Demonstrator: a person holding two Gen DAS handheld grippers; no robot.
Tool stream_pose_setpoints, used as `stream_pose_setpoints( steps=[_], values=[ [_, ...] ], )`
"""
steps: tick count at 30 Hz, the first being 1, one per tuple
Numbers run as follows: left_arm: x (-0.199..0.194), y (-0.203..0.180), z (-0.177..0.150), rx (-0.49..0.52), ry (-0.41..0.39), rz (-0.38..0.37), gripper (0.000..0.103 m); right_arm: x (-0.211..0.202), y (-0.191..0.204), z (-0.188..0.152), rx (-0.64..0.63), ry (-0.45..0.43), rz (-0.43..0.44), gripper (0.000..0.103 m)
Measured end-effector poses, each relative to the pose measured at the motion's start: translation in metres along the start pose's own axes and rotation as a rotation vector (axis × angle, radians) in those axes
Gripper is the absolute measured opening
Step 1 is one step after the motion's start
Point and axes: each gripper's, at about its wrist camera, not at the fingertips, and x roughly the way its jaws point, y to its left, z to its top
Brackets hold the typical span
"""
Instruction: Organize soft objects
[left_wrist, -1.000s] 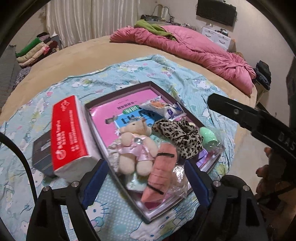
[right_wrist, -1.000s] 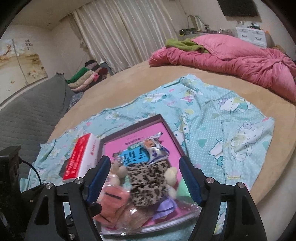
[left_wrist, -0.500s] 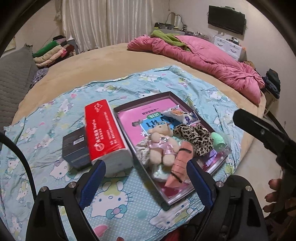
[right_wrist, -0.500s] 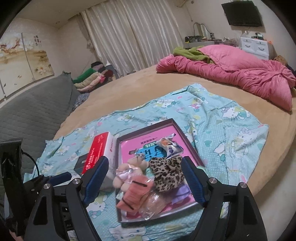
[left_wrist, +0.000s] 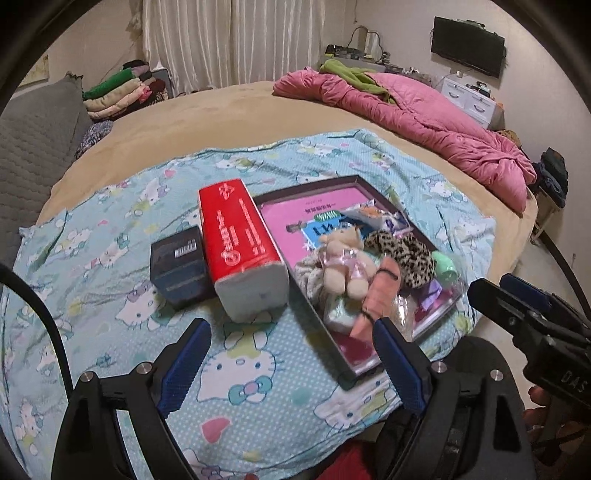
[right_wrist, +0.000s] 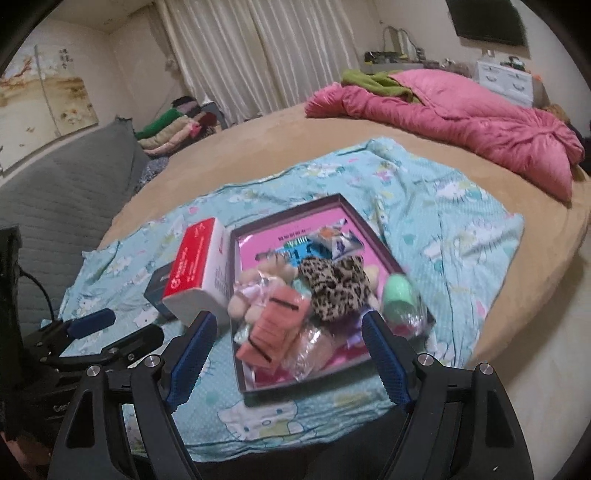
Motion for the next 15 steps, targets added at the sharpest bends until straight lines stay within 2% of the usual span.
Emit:
stream_pose_setpoints(
  steps=[8, 15],
  values=[
    [0.001, -0.008, -0.023, 0.003, 0.043, -0.005, 0.089, 0.001, -0.003, -0.024, -0.022, 0.06, -0.04, 0.082],
    [-0.003, -0.007, -0.026, -0.008, 0.043, 0.001, 0.089, -0.011, 0.008, -0.029, -0.065, 0.046, -0.045, 0.082]
  ],
)
